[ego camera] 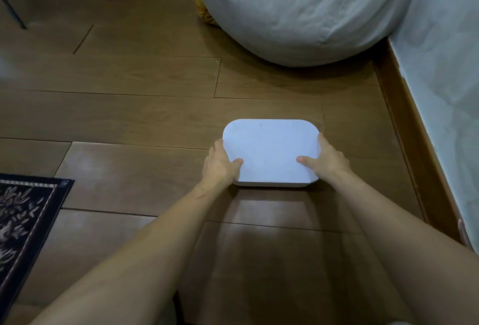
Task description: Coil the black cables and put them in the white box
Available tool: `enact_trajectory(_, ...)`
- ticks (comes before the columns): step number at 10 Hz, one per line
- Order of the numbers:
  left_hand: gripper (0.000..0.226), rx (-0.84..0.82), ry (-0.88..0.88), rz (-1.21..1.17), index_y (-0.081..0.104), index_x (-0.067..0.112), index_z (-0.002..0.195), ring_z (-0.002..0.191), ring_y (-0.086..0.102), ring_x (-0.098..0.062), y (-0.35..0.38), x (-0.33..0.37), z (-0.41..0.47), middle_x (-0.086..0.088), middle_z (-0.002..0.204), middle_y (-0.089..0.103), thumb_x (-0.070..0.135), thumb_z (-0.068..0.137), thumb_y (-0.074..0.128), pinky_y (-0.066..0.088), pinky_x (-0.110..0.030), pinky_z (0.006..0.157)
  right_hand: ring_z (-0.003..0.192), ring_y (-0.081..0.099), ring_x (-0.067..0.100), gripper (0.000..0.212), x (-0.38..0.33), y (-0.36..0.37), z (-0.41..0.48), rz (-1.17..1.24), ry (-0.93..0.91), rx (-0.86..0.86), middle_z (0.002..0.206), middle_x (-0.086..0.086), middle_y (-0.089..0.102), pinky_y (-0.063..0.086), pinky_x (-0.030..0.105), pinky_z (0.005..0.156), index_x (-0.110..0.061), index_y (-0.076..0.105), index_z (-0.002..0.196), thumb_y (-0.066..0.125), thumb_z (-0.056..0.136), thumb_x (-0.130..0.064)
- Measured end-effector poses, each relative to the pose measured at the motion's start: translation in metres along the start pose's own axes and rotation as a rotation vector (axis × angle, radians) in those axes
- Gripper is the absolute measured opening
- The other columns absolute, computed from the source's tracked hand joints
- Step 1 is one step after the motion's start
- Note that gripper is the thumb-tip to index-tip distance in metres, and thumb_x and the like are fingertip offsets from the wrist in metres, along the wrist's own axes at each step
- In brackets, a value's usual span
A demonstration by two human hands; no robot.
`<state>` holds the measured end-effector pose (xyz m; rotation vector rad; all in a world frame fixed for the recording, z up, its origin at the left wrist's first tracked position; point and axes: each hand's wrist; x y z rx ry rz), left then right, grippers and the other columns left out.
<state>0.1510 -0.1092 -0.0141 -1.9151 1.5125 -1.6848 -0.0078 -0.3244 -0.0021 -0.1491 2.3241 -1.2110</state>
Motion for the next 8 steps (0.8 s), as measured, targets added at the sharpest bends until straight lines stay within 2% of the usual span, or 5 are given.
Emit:
enact_trajectory(1, 0.090, -0.038, 0.101, 0.252, 0.008, 0.016, 0.162, 0.155, 0.007, -0.030, 0.005, 0.011, 0.011, -0.008, 0.170, 0.002, 0.043, 0.092, 0.058, 0.019, -0.044, 0.124, 0.138, 0.041, 0.036, 0.094, -0.017, -0.006, 0.003, -0.116, -0.051, -0.002, 0.160, 0.006, 0.029, 0.040, 0.045, 0.105, -0.020, 0.016, 0.158, 0.071, 0.086, -0.045)
enact_trajectory(2, 0.081, 0.021, 0.332, 0.509, 0.000, 0.021, 0.163, 0.156, -0.012, -0.029, 0.017, 0.022, 0.023, -0.010, 0.170, -0.012, 0.047, 0.099, 0.043, 0.000, -0.045, 0.127, 0.154, 0.007, 0.031, 0.091, -0.037, 0.000, 0.001, -0.232, -0.274, 0.033, 0.168, 0.001, -0.004, 0.024, 0.048, 0.121, -0.027, 0.003, 0.160, 0.061, 0.091, -0.031)
enact_trajectory(4, 0.068, 0.106, 0.426, 0.584, 0.003, 0.028, 0.163, 0.157, -0.006, -0.028, 0.047, 0.020, 0.035, -0.013, 0.171, -0.003, 0.060, 0.103, 0.010, -0.004, -0.046, 0.127, 0.154, -0.016, 0.022, 0.074, -0.027, 0.047, 0.009, -0.406, -0.412, 0.181, 0.169, 0.003, -0.012, -0.009, 0.047, 0.124, -0.027, -0.005, 0.161, 0.016, 0.101, -0.064)
enact_trajectory(6, 0.073, 0.035, 0.391, 0.630, -0.006, 0.030, 0.163, 0.156, -0.015, -0.028, 0.046, 0.019, 0.038, -0.010, 0.170, -0.014, 0.066, 0.101, 0.012, -0.008, -0.048, 0.126, 0.153, -0.020, 0.022, 0.071, -0.028, 0.047, 0.010, -0.480, -0.424, 0.184, 0.167, 0.004, -0.017, -0.011, 0.048, 0.124, -0.025, -0.010, 0.160, 0.013, 0.103, -0.061)
enact_trajectory(8, 0.080, -0.082, 0.430, 0.597, 0.001, 0.029, 0.163, 0.157, -0.012, -0.028, 0.008, 0.033, 0.026, -0.012, 0.170, -0.009, 0.063, 0.100, 0.038, -0.005, -0.040, 0.126, 0.155, -0.009, 0.025, 0.075, -0.037, 0.003, -0.006, -0.394, -0.456, -0.038, 0.169, 0.005, -0.008, 0.001, 0.043, 0.125, -0.028, 0.001, 0.161, 0.043, 0.103, -0.048)
Point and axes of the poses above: each hand's wrist, its own z-axis towards the middle knuckle, its own y-axis out of the palm, x = y × z
